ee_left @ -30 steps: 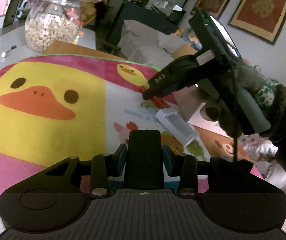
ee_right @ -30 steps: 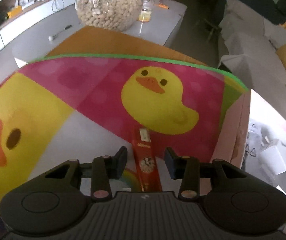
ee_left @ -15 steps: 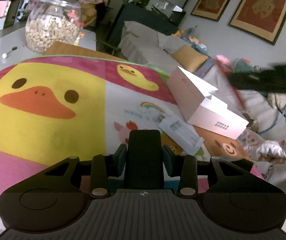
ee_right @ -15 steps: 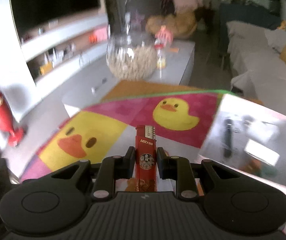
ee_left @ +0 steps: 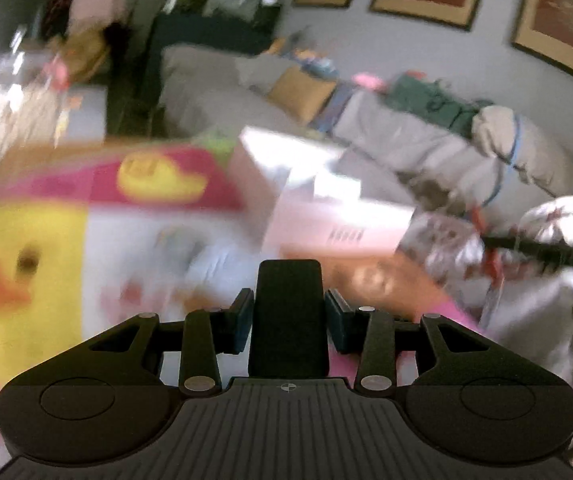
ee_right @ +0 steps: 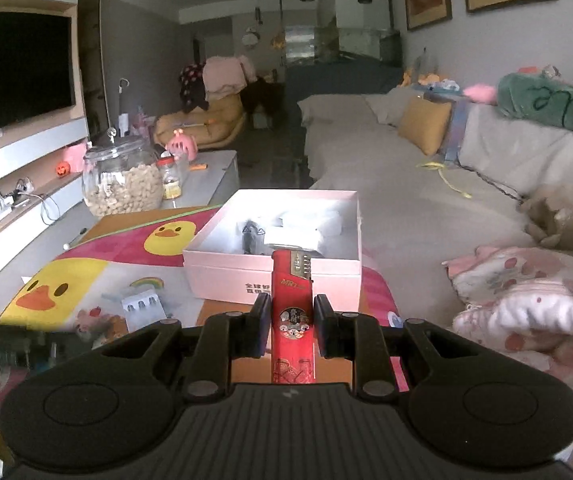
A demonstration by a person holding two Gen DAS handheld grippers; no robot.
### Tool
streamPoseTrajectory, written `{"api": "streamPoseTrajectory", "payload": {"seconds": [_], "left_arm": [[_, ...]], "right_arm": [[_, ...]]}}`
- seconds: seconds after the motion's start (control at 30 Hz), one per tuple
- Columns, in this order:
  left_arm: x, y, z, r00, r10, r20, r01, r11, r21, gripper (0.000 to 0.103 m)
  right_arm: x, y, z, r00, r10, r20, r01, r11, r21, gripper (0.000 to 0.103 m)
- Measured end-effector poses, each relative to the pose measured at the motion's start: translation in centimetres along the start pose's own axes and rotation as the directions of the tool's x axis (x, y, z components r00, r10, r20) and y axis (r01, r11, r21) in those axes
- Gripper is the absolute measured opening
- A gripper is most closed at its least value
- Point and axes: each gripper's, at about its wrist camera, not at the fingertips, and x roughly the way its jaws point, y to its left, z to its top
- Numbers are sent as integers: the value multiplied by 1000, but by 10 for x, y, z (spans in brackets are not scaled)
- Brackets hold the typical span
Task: Organize rigid objects
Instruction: 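Carry the red lighter with the right tool into the pink box and release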
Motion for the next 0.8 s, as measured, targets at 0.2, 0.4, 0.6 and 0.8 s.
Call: {"api": "streamPoseTrajectory", "payload": {"seconds": [0.2,0.4,0.6,0.8], "left_arm": [[42,-27,81,989,-4,145,-5,998,67,43],[125,-19,125,992,-3,130,11,998,-60,42],[109,16,106,988,-53,148,86,969,-231,42],[55,31,48,996,21,91,-5,985,-175,41]], "right_arm": [[8,-18,-14,998,62,-20,-61,996,65,22],[24,-27,-28,995,73,-72,-65,992,105,22],[35,-40,-37,993,53,-107,-38,990,138,22],[43,-44,-30,990,92,-107,-70,978,196,22]]}}
